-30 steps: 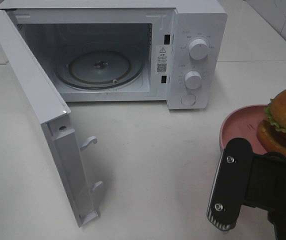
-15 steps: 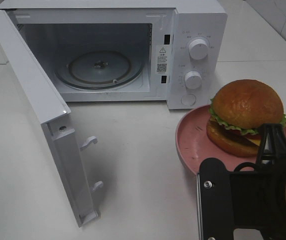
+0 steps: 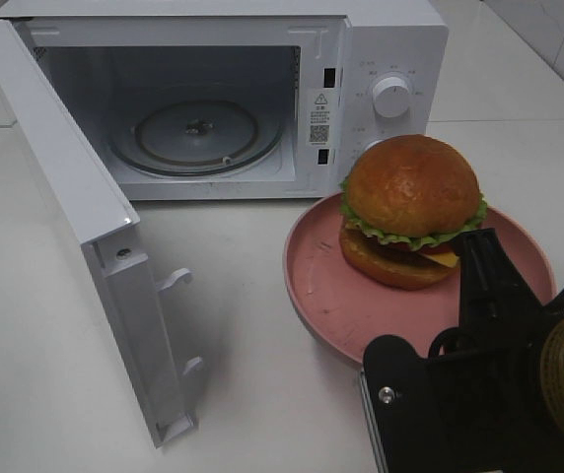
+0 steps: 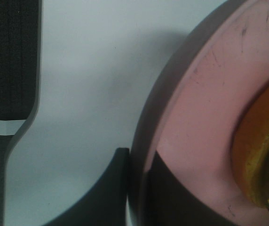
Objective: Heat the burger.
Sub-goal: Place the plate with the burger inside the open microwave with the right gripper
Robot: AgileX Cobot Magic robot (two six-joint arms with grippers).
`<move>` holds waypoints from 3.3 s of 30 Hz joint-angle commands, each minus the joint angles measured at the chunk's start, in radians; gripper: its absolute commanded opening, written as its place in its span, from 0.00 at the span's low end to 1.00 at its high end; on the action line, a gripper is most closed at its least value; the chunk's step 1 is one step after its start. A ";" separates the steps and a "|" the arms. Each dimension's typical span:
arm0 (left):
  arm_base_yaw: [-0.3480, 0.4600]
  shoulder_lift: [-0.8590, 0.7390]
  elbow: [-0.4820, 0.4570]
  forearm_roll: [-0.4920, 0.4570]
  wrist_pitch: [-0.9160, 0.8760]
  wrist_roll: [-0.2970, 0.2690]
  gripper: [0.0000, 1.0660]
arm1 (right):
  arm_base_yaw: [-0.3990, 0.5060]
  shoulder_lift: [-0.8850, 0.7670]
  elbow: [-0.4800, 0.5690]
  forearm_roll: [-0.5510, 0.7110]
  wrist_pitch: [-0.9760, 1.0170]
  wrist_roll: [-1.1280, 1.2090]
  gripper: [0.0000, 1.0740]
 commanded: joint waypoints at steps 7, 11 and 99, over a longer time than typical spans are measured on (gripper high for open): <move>-0.005 -0.023 0.003 -0.006 -0.016 -0.001 0.97 | -0.003 -0.004 0.004 -0.094 -0.082 -0.124 0.01; -0.005 -0.023 0.003 -0.006 -0.016 -0.001 0.97 | -0.030 -0.001 0.004 -0.091 -0.098 -0.178 0.00; -0.005 -0.019 0.003 -0.006 -0.016 -0.001 0.97 | -0.581 0.480 -0.453 0.592 -0.561 -1.399 0.01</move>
